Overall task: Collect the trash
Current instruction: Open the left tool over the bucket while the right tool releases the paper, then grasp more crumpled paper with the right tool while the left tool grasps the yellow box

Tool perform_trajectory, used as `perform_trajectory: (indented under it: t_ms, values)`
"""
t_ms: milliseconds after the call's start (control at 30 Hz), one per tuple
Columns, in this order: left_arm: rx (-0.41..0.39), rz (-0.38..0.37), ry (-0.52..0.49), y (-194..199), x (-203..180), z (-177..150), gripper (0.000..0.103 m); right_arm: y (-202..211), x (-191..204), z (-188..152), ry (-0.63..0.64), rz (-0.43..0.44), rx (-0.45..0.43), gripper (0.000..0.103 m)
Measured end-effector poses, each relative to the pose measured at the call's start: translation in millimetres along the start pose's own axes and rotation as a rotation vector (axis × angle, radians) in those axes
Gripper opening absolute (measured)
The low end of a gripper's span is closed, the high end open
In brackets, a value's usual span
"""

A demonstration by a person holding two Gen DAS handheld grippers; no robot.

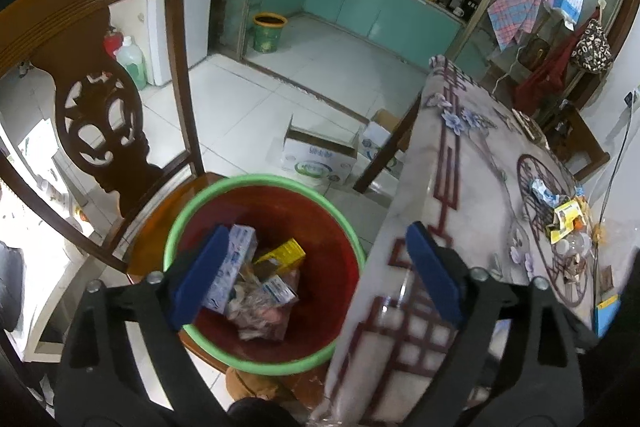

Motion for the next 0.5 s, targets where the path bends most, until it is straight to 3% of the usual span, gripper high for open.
perform_trajectory:
  t_ms: [133, 233, 367, 433, 500]
  values:
    - [-0.003, -0.069, 0.009, 7, -24, -1, 0.089, 59, -50, -27, 0.032, -0.141, -0.037, 0.085]
    - [-0.006, -0.091, -0.025, 10, -58, -3, 0.089, 84, -94, -46, -0.026, -0.183, 0.021, 0.085]
    - [0.016, -0.242, 0.025, 14, -111, -7, 0.09, 125, -154, -55, -0.072, -0.303, 0.021, 0.086]
    - [0.011, -0.295, -0.022, 13, -148, -11, 0.093, 144, -195, -54, -0.121, -0.373, 0.008, 0.086]
    - [0.019, -0.269, -0.115, 4, -183, -18, 0.093, 158, -232, -53, -0.156, -0.44, -0.014, 0.086]
Point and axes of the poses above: each gripper's, at about its wrist camera, not at the fingertips, and y roughly against the way its jaws point, x to its left, z to its top, the point moved 5 cm from there along -y, roughly the way its jaws point
